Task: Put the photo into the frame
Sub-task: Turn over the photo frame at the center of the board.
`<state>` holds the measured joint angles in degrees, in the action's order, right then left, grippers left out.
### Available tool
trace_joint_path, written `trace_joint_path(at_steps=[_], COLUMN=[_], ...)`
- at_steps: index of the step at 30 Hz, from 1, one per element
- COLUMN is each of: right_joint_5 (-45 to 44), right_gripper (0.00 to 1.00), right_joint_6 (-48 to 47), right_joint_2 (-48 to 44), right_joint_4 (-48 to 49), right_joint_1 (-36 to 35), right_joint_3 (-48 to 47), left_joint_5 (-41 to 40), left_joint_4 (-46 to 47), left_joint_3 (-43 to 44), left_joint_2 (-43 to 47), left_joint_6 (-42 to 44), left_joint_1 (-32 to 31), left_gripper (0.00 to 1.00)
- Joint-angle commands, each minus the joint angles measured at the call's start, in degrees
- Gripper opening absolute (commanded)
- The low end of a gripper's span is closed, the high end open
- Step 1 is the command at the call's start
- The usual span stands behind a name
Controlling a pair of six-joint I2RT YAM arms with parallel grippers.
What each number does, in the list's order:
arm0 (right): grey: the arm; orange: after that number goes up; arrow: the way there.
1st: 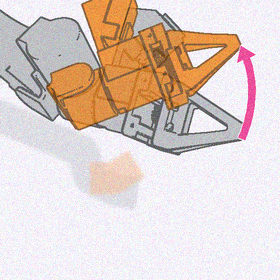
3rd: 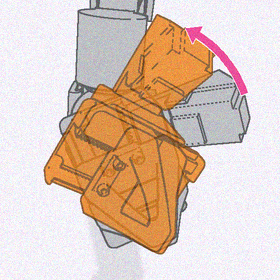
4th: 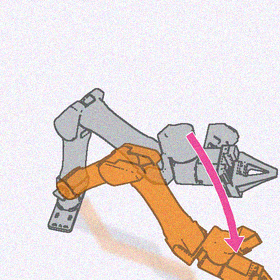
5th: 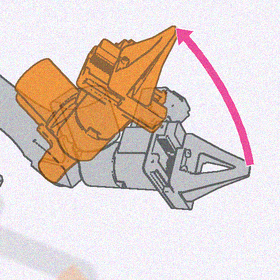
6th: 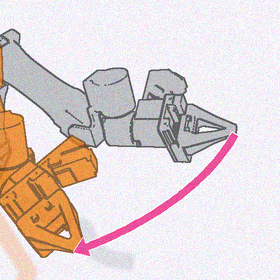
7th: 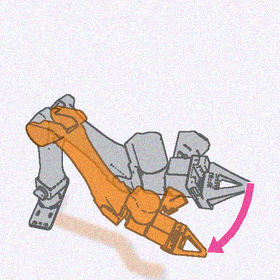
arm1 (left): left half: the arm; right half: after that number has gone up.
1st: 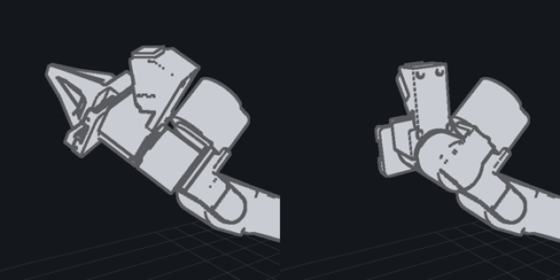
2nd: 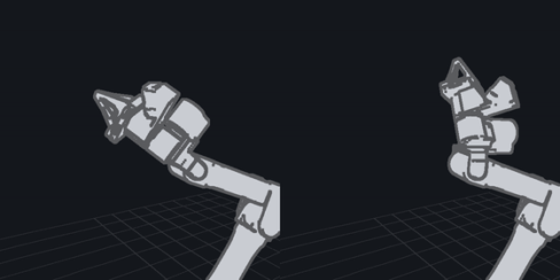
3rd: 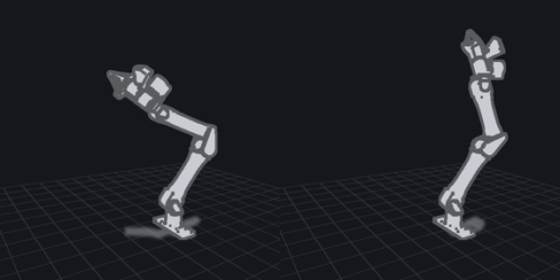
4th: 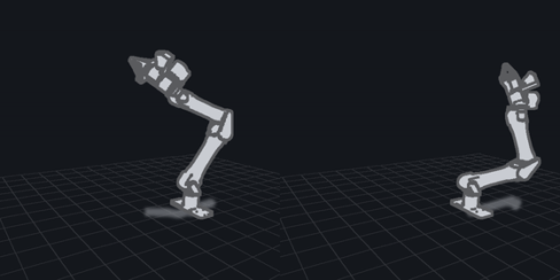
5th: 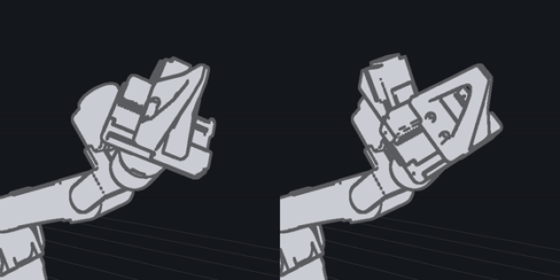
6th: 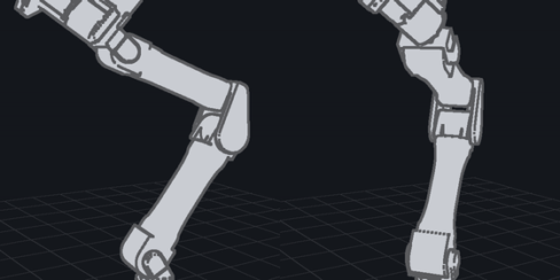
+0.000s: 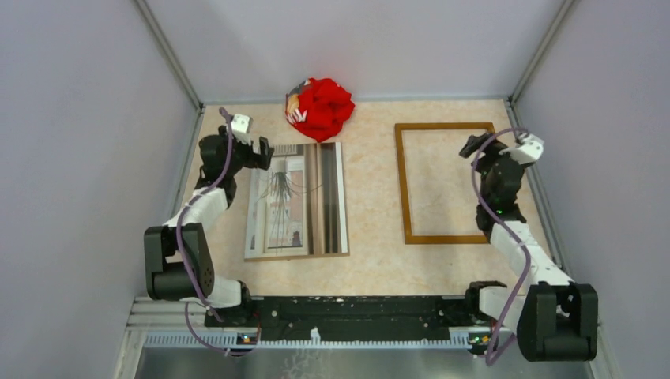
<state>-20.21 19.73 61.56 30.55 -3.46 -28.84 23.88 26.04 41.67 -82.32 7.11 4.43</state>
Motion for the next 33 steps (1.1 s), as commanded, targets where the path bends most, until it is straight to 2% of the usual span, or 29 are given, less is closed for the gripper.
trace_joint_path(at_steps=[1,2,6,8,10,14,20,25,33], right_joint_5=[16.28,18.31,12.68,8.07,4.88,7.8,4.36,2.69,-2.1], right_gripper=[0.99,0.99,0.99,0.99,0.99,0.98,0.8,0.69,0.39], right_joint_6=[18.54,16.34,7.02,5.25,3.76,2.83,0.41,0.4,0.68], right_joint_2=[2.07,4.32,17.95,24.54,27.21,31.25,41.74,46.25,51.23], right_joint_4=[-15.15,-17.36,-38.66,-45.63,-45.43,-44.69,-50.57,-52.9,-56.31], right_joint_1=[6.08,4.46,-6.49,-10.57,-14.08,-16.91,-21.27,-22.02,-24.23], right_joint_3=[-5.89,-8.22,-25.38,-31.76,-32.58,-34.21,-42.18,-44.52,-45.97], left_joint_5=[-1.54,-1.44,1.77,2.8,3.03,2.57,3.26,2.83,3.15], left_joint_4=[-24.84,-28.45,-40.12,-46.38,-49.47,-52.21,-55.55,-56.51,-59.76], left_joint_3=[11.21,13.51,22.24,25.85,27.96,29.04,29.96,30.08,30.4], left_joint_2=[0.34,-0.21,-3.64,-5.86,-7.45,-8.69,-9.15,-9.21,-9.51], left_joint_6=[2.25,2.34,2.76,3.45,3.8,4.84,6.19,5.73,6.1], left_joint_1=[0.45,0.68,2.25,2.64,2.69,2.71,2.71,2.72,2.69], left_gripper=[0.99,0.99,0.99,0.99,0.99,0.99,0.99,0.99,0.99])
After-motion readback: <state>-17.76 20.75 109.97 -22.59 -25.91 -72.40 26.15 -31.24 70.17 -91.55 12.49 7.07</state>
